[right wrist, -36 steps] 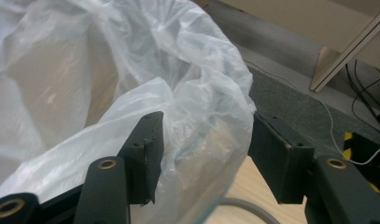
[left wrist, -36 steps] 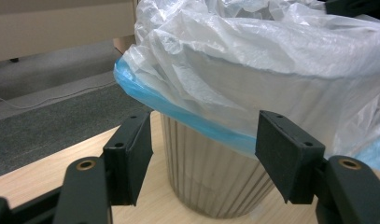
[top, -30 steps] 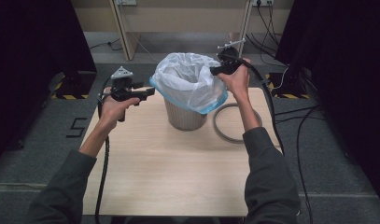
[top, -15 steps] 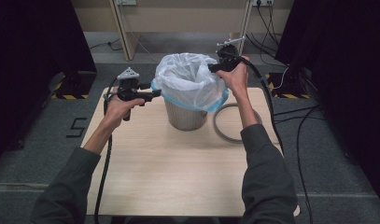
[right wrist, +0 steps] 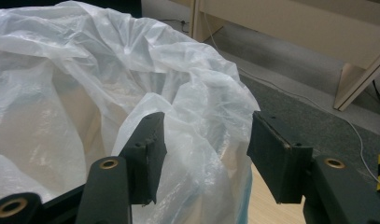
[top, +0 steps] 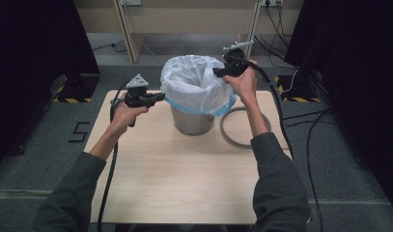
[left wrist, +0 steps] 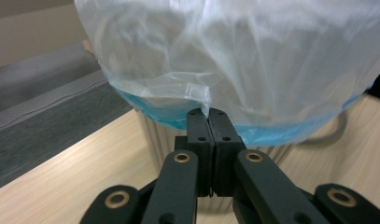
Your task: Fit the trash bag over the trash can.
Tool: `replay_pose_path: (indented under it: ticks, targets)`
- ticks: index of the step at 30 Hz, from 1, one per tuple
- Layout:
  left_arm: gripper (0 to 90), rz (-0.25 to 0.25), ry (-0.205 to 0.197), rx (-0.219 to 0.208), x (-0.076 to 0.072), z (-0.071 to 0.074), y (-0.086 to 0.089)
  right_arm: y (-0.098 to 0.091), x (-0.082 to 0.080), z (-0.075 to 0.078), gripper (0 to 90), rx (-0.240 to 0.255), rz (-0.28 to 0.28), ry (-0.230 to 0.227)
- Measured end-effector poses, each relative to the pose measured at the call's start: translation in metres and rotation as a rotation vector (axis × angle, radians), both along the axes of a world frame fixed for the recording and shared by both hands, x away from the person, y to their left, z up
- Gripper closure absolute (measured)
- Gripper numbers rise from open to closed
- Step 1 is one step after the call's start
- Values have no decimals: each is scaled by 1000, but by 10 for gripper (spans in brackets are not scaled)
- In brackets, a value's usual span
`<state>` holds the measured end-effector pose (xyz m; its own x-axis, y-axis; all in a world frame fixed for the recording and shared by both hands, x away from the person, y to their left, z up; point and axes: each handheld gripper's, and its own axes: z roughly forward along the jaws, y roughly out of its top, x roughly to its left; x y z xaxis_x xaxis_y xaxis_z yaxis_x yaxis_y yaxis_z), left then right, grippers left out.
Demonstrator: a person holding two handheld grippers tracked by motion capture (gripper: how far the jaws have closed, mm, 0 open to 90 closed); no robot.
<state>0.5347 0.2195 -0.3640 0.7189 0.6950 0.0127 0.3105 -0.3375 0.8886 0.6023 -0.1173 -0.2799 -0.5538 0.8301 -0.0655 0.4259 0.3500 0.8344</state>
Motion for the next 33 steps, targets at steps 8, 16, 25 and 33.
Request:
replay_pose_path:
  ticks: [8,16,25,33]
  targets:
    - [885,17,41,62,-1,-40,0,-4,-8,3,450,17,9,-10]
    - [867,13,24,73,-6,-41,-3,-16,-29,12,419,62,16,-16]
    - [858,4,23,58,-9,-40,-7,-20,-38,-11,587,164,62,53]
    - [854,8,19,42,-10,-40,-6,-32,-45,-6,900,158,78,5]
